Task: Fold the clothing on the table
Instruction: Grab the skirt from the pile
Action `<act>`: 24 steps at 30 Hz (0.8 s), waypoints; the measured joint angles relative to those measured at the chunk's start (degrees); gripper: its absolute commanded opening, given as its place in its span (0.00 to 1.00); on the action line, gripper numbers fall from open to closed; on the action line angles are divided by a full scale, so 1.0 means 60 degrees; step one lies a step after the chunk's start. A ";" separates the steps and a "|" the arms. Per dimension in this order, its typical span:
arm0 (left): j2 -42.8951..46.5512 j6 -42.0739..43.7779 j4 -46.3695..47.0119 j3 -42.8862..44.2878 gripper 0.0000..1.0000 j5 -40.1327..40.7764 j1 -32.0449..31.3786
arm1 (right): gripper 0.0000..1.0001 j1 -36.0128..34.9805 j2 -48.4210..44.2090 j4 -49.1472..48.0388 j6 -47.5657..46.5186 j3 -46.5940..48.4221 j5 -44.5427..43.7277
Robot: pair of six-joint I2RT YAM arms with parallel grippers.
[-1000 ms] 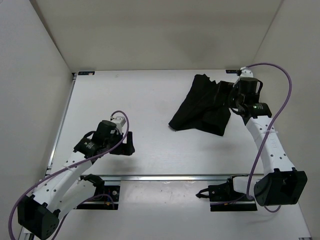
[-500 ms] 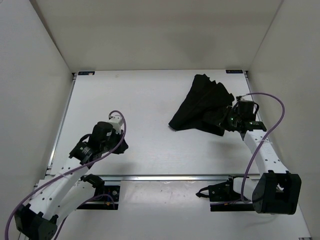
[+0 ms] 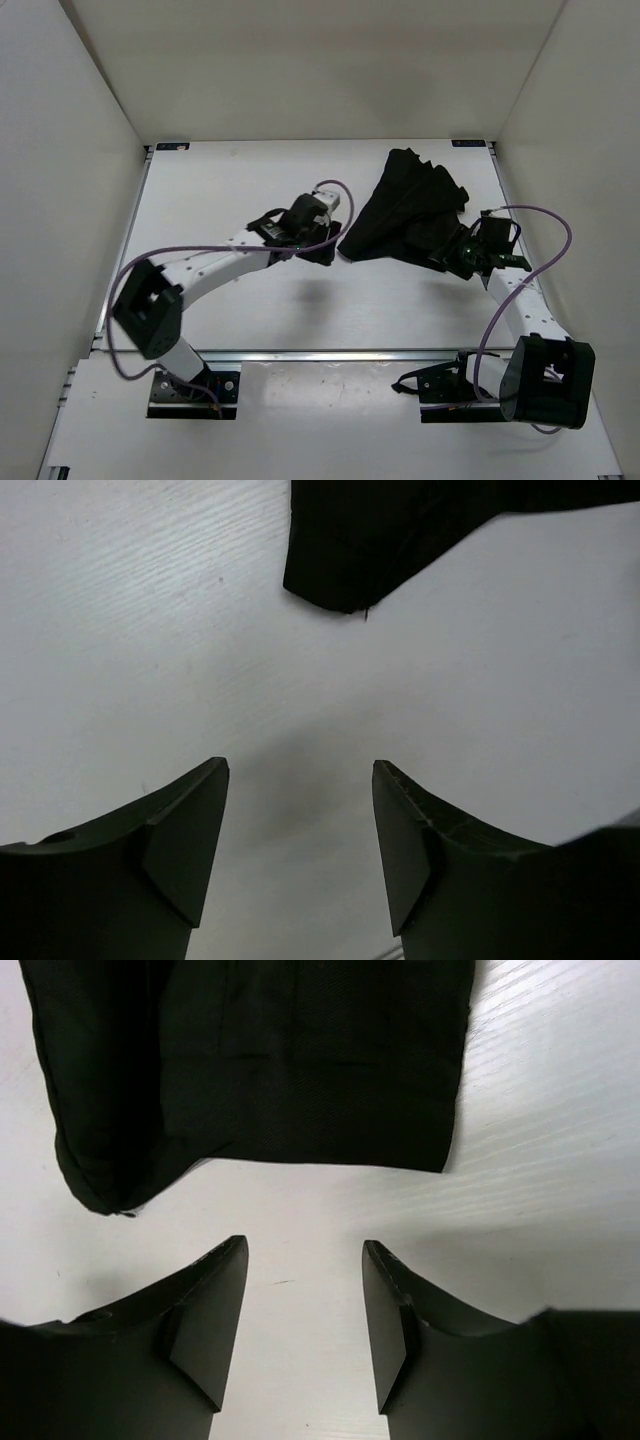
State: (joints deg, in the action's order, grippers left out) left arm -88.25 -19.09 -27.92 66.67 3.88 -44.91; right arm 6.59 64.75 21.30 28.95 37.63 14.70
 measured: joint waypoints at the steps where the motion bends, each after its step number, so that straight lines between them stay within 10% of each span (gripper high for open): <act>1: -0.0590 0.0011 0.0011 0.0372 0.73 0.0197 -0.0113 | 0.47 0.0087 0.0018 -0.0022 -0.0004 0.0000 -0.0004; 24: -0.6626 0.0739 -0.0503 0.5610 0.74 0.3213 -0.1388 | 0.49 0.0871 0.0193 -0.0357 -0.0084 -0.0087 0.0521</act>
State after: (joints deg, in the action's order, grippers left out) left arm -128.01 -14.66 -30.94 100.33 23.16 -53.23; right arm 11.81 65.91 19.16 28.45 37.10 17.82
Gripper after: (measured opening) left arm 0.751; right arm 0.488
